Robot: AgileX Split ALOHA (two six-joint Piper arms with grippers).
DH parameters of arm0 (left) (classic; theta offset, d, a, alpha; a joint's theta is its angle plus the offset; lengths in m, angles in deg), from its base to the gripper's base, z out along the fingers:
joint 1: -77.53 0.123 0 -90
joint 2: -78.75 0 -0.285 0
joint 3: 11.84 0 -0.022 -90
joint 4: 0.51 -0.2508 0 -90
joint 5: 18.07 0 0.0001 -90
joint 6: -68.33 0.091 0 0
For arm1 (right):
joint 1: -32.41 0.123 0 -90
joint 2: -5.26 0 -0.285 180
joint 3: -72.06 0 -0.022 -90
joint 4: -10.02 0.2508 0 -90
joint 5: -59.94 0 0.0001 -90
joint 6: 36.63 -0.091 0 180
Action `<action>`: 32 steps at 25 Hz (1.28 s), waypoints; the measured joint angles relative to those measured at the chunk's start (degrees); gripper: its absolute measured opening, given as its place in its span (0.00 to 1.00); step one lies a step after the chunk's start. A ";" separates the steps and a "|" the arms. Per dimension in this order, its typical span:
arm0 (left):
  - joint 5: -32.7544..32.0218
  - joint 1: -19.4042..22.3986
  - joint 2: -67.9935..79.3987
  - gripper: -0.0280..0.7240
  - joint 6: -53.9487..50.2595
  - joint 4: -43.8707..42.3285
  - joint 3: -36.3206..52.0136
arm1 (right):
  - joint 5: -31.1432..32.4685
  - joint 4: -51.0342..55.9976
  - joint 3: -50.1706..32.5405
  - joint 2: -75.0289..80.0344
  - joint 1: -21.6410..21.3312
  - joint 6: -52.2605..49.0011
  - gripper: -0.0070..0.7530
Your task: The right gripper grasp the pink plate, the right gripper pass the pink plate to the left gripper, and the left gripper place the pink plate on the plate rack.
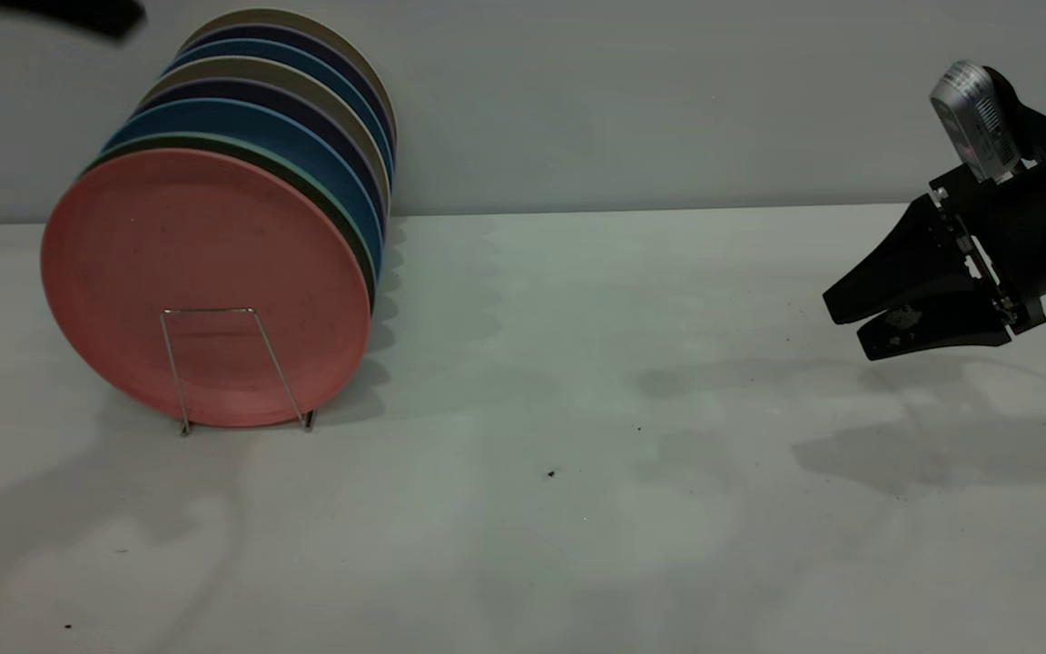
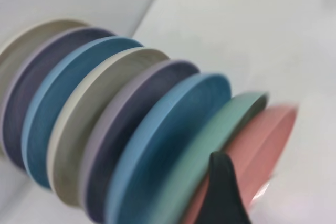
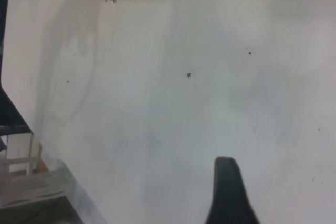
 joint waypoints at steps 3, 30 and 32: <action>-1.77 0.81 -4.16 0.79 -24.47 -1.40 0.00 | -0.08 -2.85 0.00 0.00 0.00 -3.22 0.70; -20.61 3.32 -34.68 0.79 -75.51 -39.65 24.14 | 9.97 -70.20 -11.33 -49.55 21.14 -70.82 0.70; -21.90 3.32 -39.94 0.79 -75.51 -38.60 25.89 | 10.43 -70.06 -13.90 -56.20 22.43 -71.35 0.70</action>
